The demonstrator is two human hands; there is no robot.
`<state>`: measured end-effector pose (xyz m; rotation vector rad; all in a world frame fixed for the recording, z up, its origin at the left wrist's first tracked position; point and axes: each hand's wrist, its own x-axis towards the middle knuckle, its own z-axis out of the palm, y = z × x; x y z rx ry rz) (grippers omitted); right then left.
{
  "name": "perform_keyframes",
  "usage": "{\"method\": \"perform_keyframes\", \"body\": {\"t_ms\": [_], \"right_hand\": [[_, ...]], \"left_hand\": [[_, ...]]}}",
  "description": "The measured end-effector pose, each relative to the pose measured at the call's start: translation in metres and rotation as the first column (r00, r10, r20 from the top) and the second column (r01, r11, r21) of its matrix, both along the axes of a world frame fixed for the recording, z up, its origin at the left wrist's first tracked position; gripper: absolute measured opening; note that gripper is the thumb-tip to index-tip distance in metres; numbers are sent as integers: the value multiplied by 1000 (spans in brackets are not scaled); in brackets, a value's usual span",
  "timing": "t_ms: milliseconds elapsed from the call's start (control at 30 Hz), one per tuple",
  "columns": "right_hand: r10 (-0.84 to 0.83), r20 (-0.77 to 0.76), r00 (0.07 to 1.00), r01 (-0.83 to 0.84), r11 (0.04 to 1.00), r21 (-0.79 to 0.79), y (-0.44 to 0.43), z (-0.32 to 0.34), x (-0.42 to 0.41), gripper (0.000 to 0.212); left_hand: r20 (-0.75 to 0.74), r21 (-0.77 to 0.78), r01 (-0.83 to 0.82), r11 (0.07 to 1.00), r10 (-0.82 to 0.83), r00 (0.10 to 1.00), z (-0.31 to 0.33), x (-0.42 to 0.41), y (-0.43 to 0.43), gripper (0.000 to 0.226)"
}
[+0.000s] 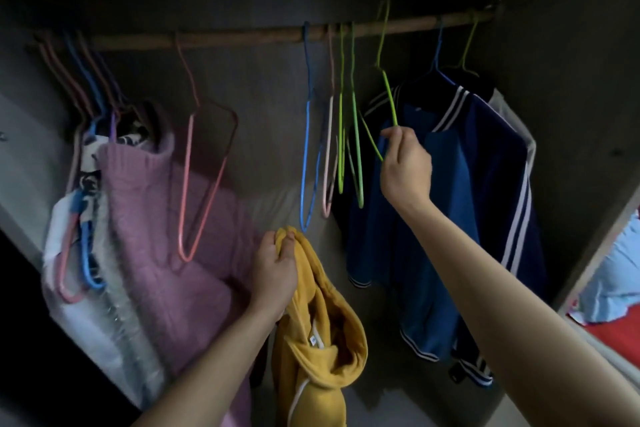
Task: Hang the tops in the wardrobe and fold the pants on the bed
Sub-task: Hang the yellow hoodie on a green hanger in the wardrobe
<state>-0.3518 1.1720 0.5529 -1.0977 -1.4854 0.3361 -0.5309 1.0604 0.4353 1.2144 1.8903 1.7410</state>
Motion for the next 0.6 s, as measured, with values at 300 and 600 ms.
{"method": "perform_keyframes", "body": {"t_ms": [300, 600], "right_hand": [[57, -96, 994, -50, 996, 78, -44, -98, 77, 23], [-58, 38, 998, 67, 952, -298, -67, -177, 166, 10]], "left_hand": [[-58, -46, 78, 996, -80, 995, -16, 40, 4, 23], [-242, -84, 140, 987, -157, 958, -41, 77, 13, 24]]}}
